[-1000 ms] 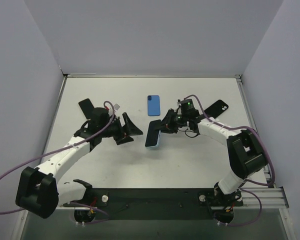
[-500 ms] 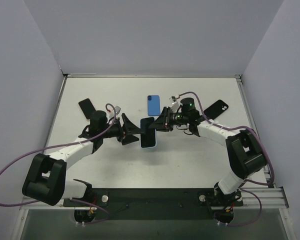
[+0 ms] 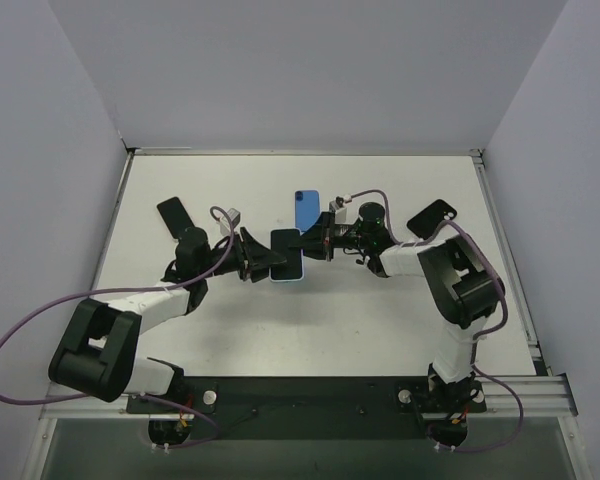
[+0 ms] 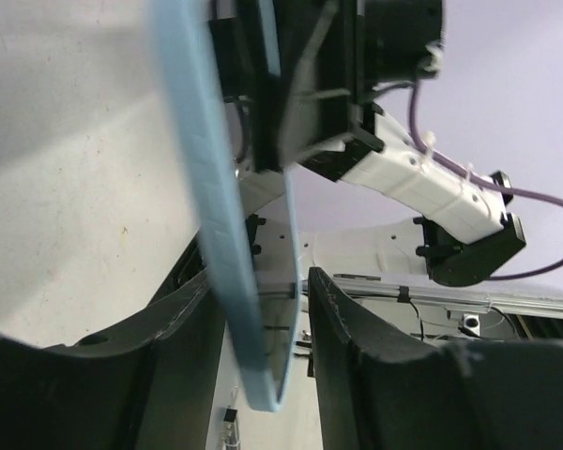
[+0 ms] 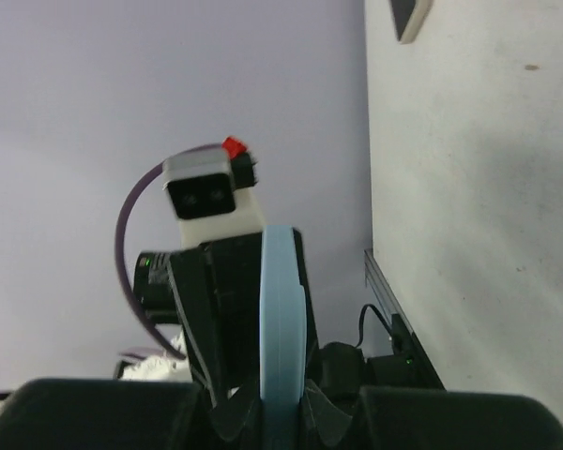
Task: Take the phone out of the phone case
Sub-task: Adjust the phone, then remove the phone case from the phone.
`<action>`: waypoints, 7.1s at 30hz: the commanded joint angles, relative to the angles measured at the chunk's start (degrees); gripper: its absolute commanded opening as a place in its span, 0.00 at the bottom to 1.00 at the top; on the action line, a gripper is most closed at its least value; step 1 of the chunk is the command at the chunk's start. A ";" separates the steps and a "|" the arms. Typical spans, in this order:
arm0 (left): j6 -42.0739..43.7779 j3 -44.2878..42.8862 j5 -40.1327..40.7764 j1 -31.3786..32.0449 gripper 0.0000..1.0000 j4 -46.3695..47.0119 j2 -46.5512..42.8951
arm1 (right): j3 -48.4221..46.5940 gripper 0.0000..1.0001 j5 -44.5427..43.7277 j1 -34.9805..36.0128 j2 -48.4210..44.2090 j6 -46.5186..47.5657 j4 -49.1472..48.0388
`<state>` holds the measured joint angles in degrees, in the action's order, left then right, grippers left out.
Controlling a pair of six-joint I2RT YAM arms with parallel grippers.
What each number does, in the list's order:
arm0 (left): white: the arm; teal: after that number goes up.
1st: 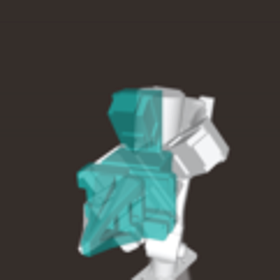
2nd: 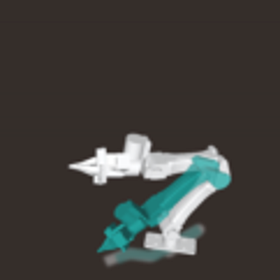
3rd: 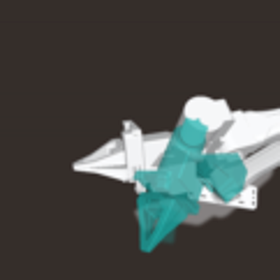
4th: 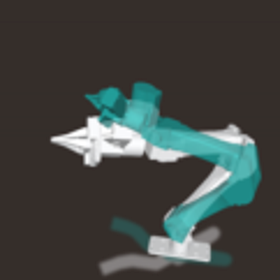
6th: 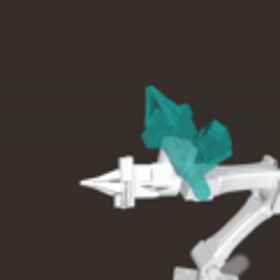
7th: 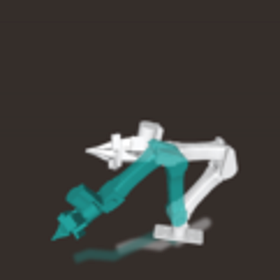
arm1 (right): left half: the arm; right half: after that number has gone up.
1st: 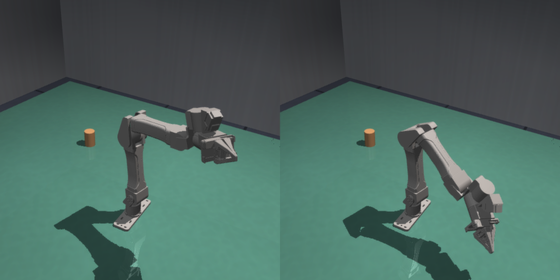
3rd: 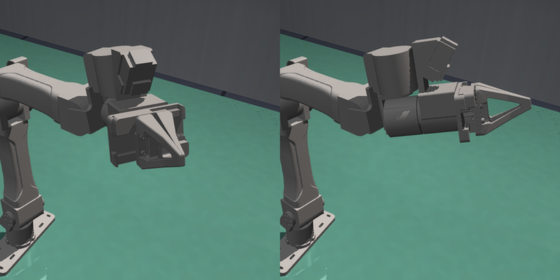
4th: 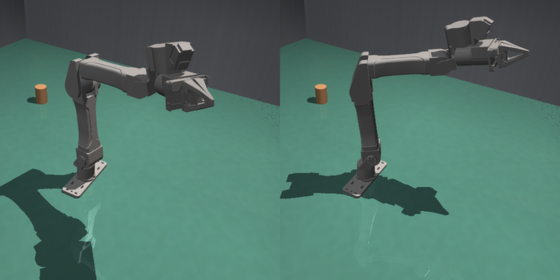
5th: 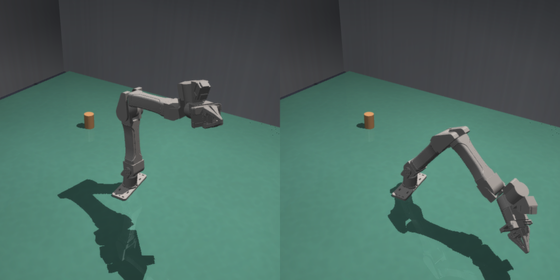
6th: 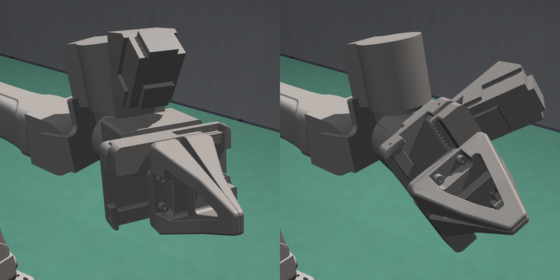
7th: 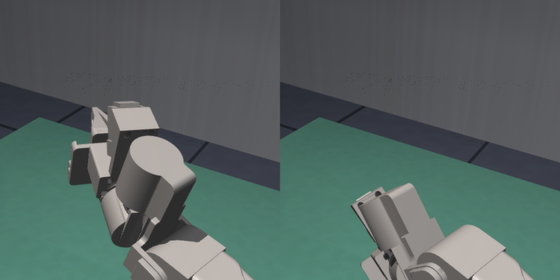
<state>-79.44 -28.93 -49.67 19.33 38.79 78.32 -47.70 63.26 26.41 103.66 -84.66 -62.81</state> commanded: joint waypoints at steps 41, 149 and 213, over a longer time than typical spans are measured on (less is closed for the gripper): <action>-5.53 0.01 6.86 -2.28 0.00 8.02 -0.28 | 0.31 0.70 -11.49 1.45 -19.01 28.95 35.39; -32.62 -28.29 31.21 6.68 0.00 56.66 -8.63 | -18.73 0.00 -27.92 12.79 -13.56 6.05 31.44; -21.81 -3.07 8.89 14.51 0.94 35.92 3.24 | -13.29 0.00 -35.13 -2.42 -27.54 35.69 64.37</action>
<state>-101.36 -33.76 -34.92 33.50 64.31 83.57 -58.28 35.83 25.82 77.87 -56.64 -4.69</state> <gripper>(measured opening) 0.924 0.106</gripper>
